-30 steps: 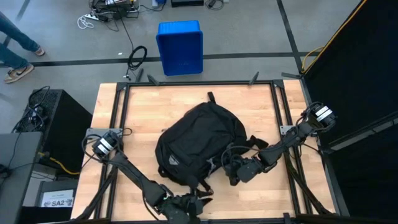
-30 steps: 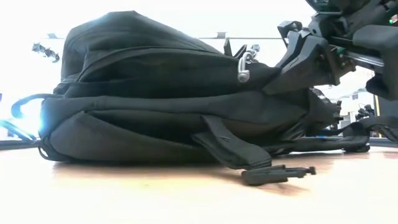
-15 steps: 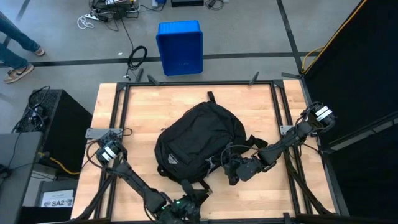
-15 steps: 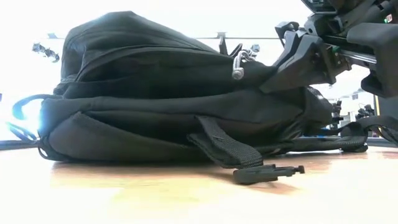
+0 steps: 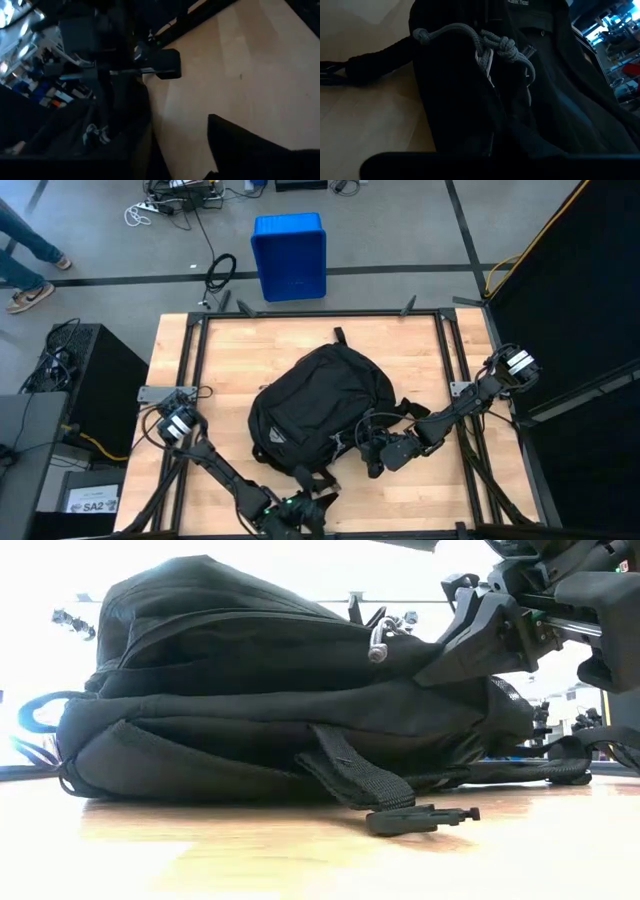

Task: Unpack backpack
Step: Close the black backpack

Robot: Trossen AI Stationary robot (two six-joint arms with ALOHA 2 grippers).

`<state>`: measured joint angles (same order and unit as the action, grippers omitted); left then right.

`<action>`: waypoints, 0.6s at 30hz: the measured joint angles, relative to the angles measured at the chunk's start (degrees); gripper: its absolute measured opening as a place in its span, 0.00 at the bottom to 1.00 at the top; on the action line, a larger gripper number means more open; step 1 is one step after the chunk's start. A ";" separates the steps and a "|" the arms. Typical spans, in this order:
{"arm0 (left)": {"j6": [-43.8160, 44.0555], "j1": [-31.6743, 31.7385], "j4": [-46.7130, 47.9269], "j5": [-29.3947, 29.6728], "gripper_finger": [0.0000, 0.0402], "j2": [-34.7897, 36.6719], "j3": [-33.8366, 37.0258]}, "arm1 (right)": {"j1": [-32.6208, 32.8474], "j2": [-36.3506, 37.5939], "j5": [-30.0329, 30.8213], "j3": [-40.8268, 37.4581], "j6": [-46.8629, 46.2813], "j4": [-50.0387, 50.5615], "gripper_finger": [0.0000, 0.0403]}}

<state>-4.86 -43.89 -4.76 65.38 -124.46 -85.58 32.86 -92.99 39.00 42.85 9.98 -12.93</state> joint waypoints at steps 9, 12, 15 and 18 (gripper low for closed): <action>11.75 0.48 0.56 -6.98 0.60 0.00 0.00 | 0.00 0.00 0.00 0.00 0.00 -0.73 0.00; 14.46 0.73 2.01 -4.84 0.60 0.00 -0.02 | 0.00 0.00 0.00 0.00 0.00 -0.77 0.00; 18.02 1.22 7.40 -1.30 0.58 0.00 -0.02 | 0.00 0.00 0.00 0.00 0.00 -1.10 0.00; 21.42 2.20 12.42 0.87 0.57 0.00 -0.02 | 0.00 0.00 0.00 0.09 0.00 -1.52 0.00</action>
<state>16.56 -41.69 7.66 66.24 -124.46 -85.60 32.86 -92.99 39.00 42.94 9.98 -14.45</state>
